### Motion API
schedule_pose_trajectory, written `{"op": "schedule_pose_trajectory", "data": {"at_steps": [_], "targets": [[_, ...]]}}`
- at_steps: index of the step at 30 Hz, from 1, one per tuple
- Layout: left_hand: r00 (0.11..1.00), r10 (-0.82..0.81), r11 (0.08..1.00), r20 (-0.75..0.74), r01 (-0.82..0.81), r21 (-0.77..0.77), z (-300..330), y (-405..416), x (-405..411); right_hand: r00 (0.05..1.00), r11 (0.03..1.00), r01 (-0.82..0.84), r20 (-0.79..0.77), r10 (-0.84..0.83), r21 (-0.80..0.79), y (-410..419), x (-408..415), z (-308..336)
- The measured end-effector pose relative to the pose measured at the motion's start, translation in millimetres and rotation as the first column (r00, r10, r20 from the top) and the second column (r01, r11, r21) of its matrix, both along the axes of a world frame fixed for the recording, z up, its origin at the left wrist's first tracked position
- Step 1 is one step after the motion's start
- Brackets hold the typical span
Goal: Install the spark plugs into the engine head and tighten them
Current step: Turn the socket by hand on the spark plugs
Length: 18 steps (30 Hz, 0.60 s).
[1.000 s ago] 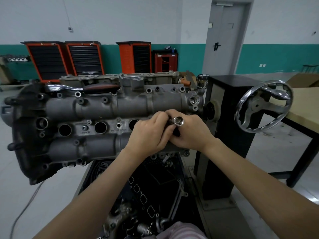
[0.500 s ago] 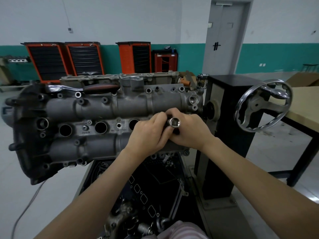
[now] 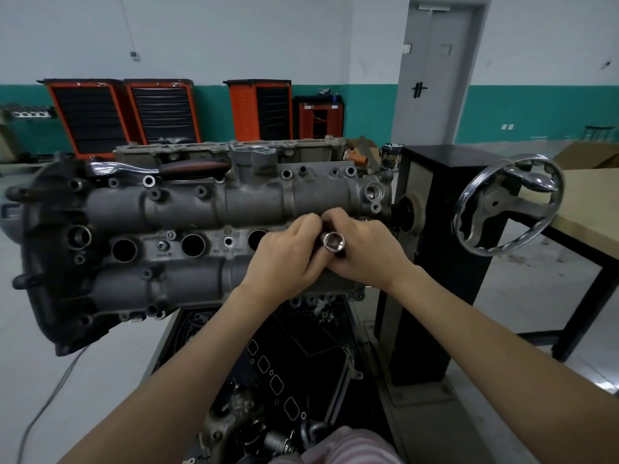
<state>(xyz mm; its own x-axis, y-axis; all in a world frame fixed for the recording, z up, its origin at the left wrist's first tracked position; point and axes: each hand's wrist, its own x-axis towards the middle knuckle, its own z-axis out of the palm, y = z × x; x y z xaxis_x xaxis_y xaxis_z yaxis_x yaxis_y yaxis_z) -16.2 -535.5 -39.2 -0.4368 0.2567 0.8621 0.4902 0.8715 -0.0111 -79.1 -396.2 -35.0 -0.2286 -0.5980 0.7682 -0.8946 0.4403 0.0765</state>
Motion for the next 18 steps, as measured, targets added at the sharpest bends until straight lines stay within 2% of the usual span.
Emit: {"op": "schedule_pose_trajectory", "data": {"at_steps": [4,10,15,18], "targets": [[0.998,-0.067,0.996,0.009,0.066,0.061,1.4,-0.2,2.8,1.0,1.0,0.009,0.007,-0.009,0.026,-0.9,0.5,0.8],[0.999,-0.041,0.999,0.032,0.04,0.036,0.7,-0.2,1.5,0.999,0.999,-0.012,-0.045,0.014,0.032,0.1,3.7,3.9],[1.0,-0.005,0.999,-0.012,0.005,-0.033,-1.4,-1.7,-2.7,1.0,1.0,0.018,-0.009,-0.018,0.001,-0.2,2.0,2.3],[0.999,-0.034,0.999,0.003,0.034,0.02,-0.7,-1.6,-1.1,1.0,1.0,0.002,0.021,-0.003,0.009,0.6,2.9,2.7]]}}
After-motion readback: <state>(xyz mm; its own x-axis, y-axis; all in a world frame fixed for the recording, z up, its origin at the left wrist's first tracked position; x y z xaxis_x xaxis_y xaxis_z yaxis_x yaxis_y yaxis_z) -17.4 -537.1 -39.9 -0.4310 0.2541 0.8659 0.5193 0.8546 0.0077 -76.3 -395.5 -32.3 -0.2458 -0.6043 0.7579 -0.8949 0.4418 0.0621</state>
